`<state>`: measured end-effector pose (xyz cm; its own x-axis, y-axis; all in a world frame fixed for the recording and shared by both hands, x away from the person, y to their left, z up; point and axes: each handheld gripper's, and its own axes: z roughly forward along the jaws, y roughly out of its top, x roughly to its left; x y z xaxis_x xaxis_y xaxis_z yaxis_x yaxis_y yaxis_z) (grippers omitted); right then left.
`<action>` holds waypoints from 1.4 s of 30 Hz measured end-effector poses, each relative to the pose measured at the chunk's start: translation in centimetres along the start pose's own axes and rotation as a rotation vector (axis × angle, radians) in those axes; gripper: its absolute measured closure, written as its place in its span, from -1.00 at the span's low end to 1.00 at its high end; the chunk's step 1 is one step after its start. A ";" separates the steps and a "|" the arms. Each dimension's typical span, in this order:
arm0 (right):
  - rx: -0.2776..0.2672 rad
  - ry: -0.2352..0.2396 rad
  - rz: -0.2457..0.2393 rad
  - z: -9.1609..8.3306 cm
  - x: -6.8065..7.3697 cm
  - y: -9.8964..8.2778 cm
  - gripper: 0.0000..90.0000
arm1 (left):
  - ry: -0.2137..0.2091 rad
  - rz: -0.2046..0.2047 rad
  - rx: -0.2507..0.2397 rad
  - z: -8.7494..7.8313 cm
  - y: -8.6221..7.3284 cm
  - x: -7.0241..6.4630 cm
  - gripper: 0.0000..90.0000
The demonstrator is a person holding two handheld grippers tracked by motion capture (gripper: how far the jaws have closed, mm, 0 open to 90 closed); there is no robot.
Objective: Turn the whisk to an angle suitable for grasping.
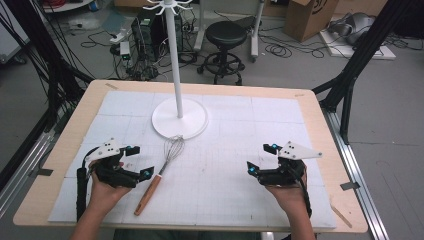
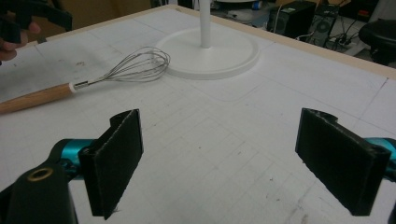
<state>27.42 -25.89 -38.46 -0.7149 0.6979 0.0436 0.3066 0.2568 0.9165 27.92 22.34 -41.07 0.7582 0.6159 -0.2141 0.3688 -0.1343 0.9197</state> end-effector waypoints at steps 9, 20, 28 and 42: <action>0.002 -0.002 0.005 0.0 -0.1 0.2 -0.68 | 0.014 0.045 0.066 0.3 -0.3 -0.9 -0.96; 0.016 -0.013 -0.009 0.1 0.3 0.3 -0.68 | 0.076 -0.006 0.181 1.1 -1.3 -1.2 -0.93; 0.037 -0.019 -0.025 0.6 0.5 0.2 -0.68 | 0.093 0.060 0.335 2.5 -2.3 -2.2 -0.51; 0.047 -0.030 -0.035 0.6 0.5 0.2 -0.68 | 0.114 0.081 0.466 3.7 -2.4 -3.0 0.06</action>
<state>27.52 -25.06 -38.50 -0.7067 0.7076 -0.0006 0.3115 0.3120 0.8976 26.73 17.88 -43.85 0.7400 0.6670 -0.0866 0.5327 -0.5026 0.6809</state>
